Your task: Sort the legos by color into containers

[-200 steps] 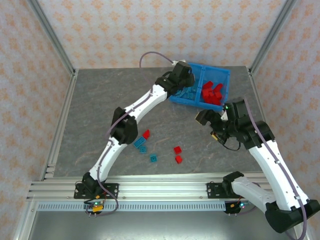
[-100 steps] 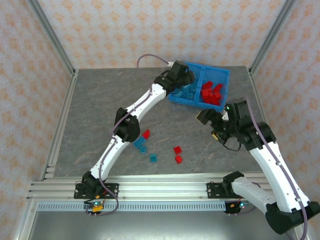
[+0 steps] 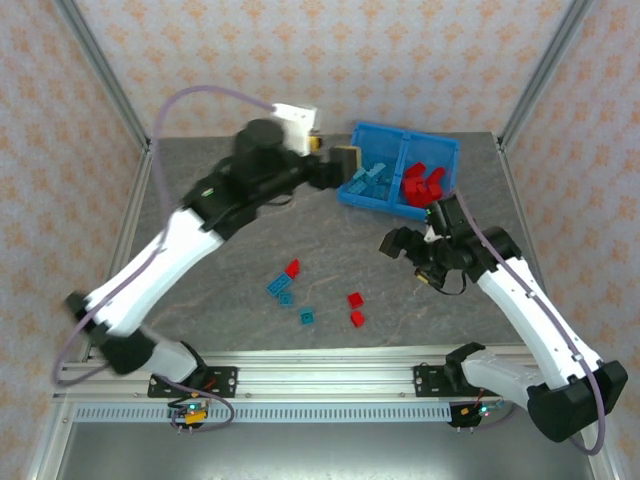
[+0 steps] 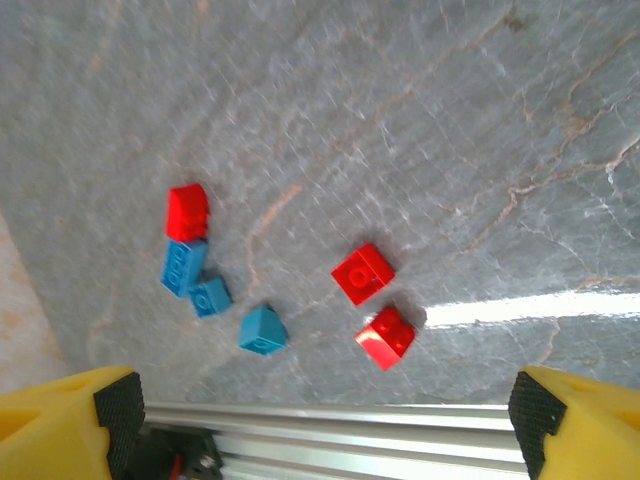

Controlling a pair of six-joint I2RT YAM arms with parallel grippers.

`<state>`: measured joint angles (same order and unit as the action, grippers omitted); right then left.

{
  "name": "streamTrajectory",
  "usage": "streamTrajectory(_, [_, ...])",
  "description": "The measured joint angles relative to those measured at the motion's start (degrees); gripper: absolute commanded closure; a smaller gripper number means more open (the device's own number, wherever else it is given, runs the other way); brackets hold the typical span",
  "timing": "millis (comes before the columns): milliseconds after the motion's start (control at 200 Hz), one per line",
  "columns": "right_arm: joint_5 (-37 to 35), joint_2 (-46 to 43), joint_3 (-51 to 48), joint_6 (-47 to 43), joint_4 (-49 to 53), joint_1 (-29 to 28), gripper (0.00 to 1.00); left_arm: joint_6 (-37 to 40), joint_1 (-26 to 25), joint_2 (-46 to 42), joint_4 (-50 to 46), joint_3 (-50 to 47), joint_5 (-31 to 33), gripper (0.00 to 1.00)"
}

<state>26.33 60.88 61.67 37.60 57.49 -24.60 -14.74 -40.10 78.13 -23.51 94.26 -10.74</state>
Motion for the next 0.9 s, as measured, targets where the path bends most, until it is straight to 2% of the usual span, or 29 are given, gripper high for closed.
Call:
streamTrajectory(65, [-0.22,1.36,-1.2,-0.76,-0.04,-1.97,0.05,3.26,-0.04,-8.2,-0.83,-6.91,-0.85,0.01])
streamTrajectory(205, [-1.86,4.57,-3.23,-3.04,-0.28,-6.67,0.04,7.63,-0.04,-22.49,-6.29,-22.25,-3.61,0.0])
streamTrajectory(315, [-3.76,7.08,-4.94,-5.33,-2.1,-11.13,0.03,10.82,-0.04,-28.57,-13.05,-30.6,-5.9,0.0])
streamTrajectory(400, [-5.03,9.7,-6.19,-6.97,-4.33,-14.49,0.03,16.33,-0.04,-32.28,-18.86,-35.04,-9.66,0.0])
streamTrajectory(536, [-7.34,15.39,-7.13,-9.25,-7.5,-18.47,0.02,25.59,-0.09,-36.96,-25.92,-38.93,-14.99,0.0])
streamTrajectory(666, [-9.9,22.27,-7.08,-10.8,-8.81,-19.58,0.01,32.0,-0.33,-39.32,-27.36,-41.62,-17.53,0.0])
streamTrajectory(776, [-10.49,26.91,-7.06,-12.22,-10.19,-19.63,0.01,34.58,-0.42,-38.58,-27.32,-43.54,-19.08,0.0])
streamTrajectory(896, [-10.23,31.91,-5.27,-13.62,-11.04,-19.63,0.06,35.04,-0.42,-36.63,-26.73,-44.87,-20.0,0.0])
